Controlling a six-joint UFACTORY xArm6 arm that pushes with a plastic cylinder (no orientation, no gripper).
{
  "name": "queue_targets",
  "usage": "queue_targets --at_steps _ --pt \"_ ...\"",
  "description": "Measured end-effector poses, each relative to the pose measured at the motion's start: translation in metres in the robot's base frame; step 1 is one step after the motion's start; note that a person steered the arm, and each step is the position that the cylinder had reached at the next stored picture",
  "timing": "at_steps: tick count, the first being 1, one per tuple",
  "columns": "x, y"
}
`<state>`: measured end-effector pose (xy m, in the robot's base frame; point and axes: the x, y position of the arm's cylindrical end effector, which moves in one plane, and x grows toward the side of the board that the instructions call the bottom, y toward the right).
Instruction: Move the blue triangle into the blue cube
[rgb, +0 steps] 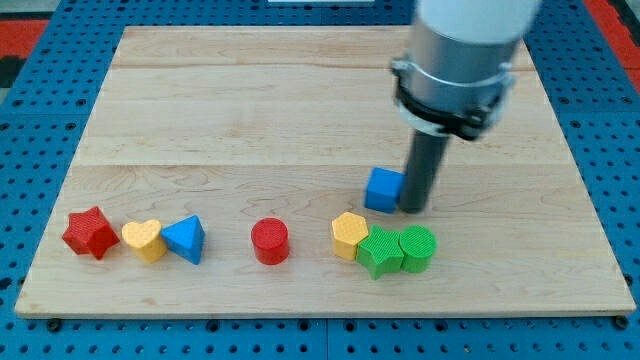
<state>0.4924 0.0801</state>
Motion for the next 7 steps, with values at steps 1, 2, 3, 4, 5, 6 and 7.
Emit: queue_targets --at_steps 1,2,3,4,5,6,7 --pt "-0.037 -0.024" --pt "-0.073 -0.045" --pt "-0.086 -0.023" --pt "-0.098 -0.092" --pt "-0.066 -0.143" --pt "-0.027 -0.115" --pt "-0.002 -0.128"
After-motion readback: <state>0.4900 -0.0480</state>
